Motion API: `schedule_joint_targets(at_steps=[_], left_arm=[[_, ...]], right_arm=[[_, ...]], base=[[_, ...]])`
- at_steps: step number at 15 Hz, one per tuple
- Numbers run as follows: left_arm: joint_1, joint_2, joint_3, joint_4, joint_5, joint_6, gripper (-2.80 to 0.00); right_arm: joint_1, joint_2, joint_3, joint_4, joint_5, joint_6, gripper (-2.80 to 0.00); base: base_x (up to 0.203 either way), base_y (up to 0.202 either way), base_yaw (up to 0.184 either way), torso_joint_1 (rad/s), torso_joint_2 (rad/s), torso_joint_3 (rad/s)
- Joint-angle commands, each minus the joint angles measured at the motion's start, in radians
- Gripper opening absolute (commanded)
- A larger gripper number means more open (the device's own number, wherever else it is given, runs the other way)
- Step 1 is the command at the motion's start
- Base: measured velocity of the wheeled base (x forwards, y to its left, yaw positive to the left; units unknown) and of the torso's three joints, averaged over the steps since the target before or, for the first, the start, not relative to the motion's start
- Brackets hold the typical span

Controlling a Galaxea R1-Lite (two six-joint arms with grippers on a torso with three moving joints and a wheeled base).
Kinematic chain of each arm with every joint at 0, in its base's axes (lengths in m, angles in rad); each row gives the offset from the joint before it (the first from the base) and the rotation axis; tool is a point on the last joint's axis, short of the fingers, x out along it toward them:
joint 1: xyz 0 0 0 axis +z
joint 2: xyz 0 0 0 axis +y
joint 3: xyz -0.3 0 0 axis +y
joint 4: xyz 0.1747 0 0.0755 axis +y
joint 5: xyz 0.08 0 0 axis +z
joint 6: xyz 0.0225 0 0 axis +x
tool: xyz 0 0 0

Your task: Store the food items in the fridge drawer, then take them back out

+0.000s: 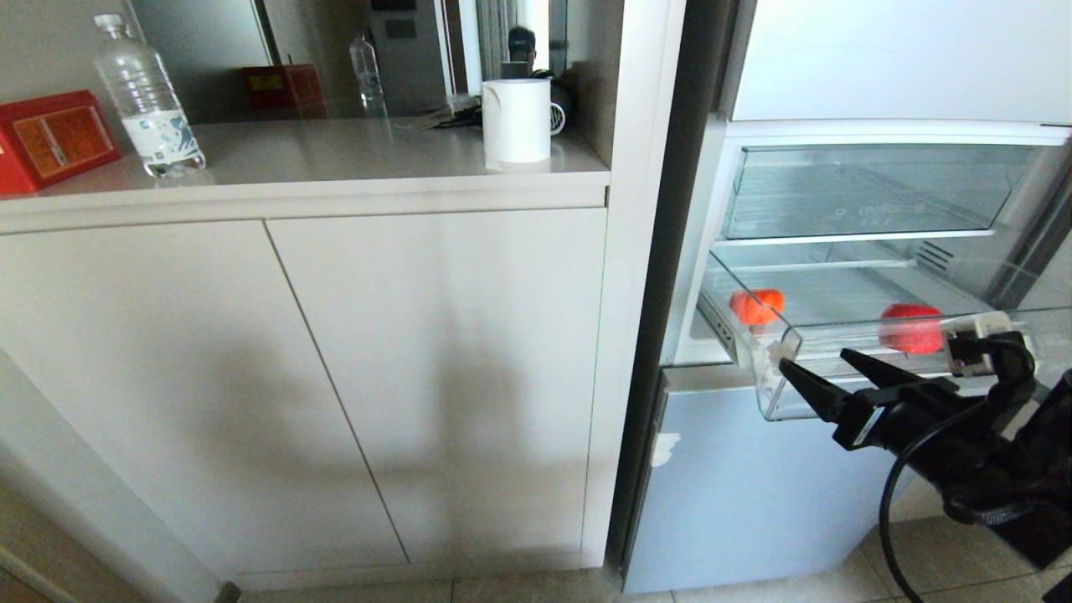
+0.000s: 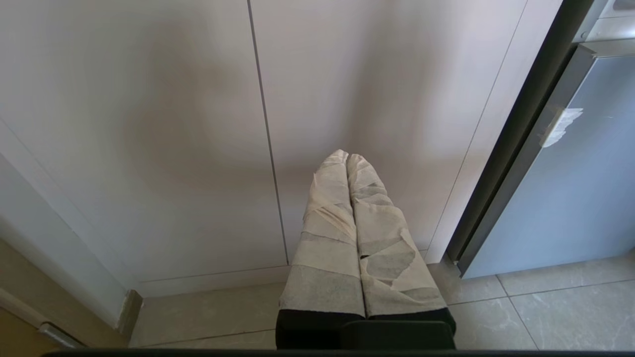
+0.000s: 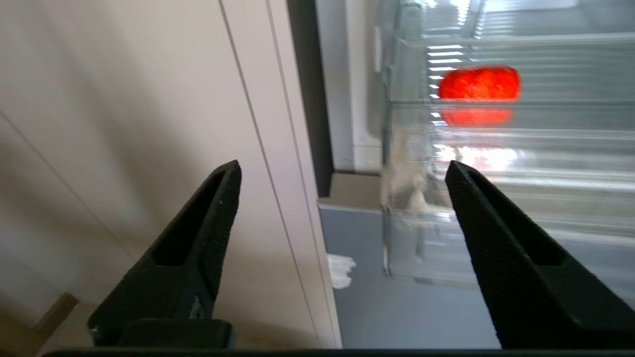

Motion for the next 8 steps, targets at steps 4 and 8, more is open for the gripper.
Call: schedule_joint_targets(at_steps=[4,8], left_arm=[[0.000,0.002,0.000,0.000,0.000,0.000,-2.80],[0.000,0.002,0.000,0.000,0.000,0.000,-2.80]], right_arm=[[-0.033,-0.074,-0.018,-0.007,-0.070,-0.005,0.00],[-0.126,-0.174,-0.281,0.363,-0.070,-0.006,0.00]], base=[[0.000,0.000,0.000,0.000,0.00,0.000],[0.000,0.000,0.000,0.000,0.00,0.000]])
